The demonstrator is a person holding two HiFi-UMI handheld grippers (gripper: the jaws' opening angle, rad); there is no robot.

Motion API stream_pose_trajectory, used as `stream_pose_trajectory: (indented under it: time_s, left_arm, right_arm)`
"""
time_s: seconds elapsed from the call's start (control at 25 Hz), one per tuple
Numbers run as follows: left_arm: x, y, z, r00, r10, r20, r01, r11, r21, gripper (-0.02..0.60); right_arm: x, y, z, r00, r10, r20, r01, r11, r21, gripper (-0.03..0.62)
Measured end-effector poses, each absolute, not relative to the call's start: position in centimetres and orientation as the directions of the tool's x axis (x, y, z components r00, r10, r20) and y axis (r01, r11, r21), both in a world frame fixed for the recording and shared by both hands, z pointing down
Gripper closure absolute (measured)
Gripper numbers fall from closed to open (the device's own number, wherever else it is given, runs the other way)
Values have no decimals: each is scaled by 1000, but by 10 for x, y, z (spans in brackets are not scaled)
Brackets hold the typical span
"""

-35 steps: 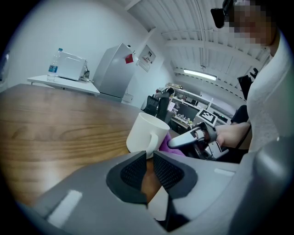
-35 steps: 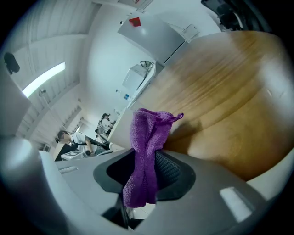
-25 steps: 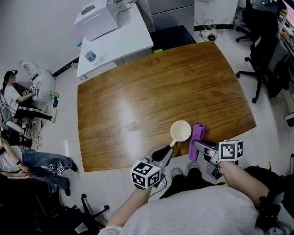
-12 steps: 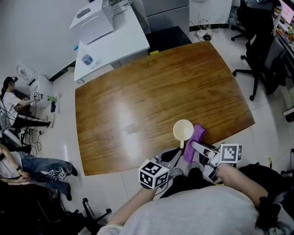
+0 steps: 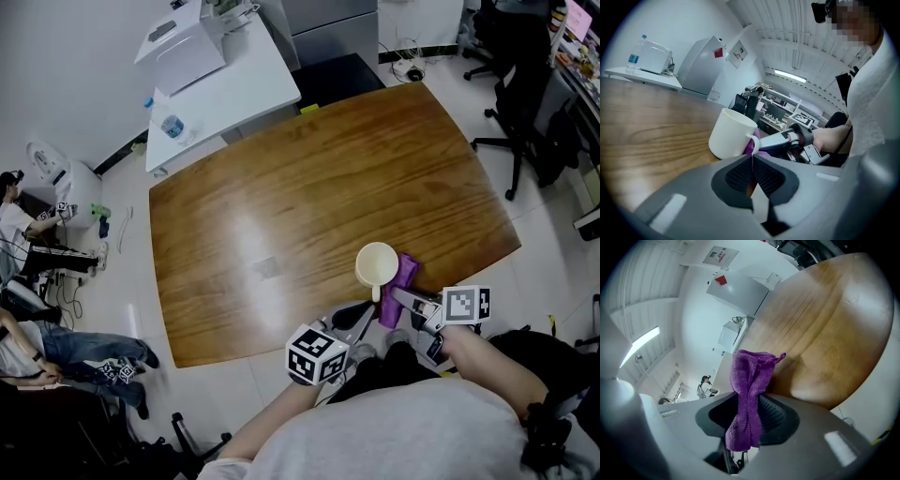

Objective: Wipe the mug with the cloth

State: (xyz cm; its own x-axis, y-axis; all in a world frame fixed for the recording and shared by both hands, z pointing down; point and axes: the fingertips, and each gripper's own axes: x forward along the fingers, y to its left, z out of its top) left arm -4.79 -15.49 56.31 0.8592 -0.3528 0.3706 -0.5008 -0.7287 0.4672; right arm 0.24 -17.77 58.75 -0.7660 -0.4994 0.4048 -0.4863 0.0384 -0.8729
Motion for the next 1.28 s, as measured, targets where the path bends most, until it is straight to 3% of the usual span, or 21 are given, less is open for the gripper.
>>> stream_pose_trajectory:
  time_s: [0.36,0.56,0.92,1.12,1.28]
  left_arm:
    - [-36,-160,559,831,-408,377,-534,-775,338,451]
    - [-38,-166,565,756,-508,414,-641,-702,309,497]
    - [-94,-171,561,560,-685,466,-820,-538,193,497]
    - [-88,-107,518,524,-756,394,-852,-475,221,479]
    - [-26,-2,465,651,-717,251,-753,-568,331,568]
  right_arm:
    - [31,-166,569,-706,-577,411,-512,16,-859,461]
    - [58,-150,555,-686,-613,392,-502,9,-865,461]
    - [115,-99,530,-707,-613,354,-503,83,-860,461]
    - [128,-44,489,-798,-537,275,-485,300,-821,461]
    - [127,17,456,-868,-442,228,-449,497,-743,461]
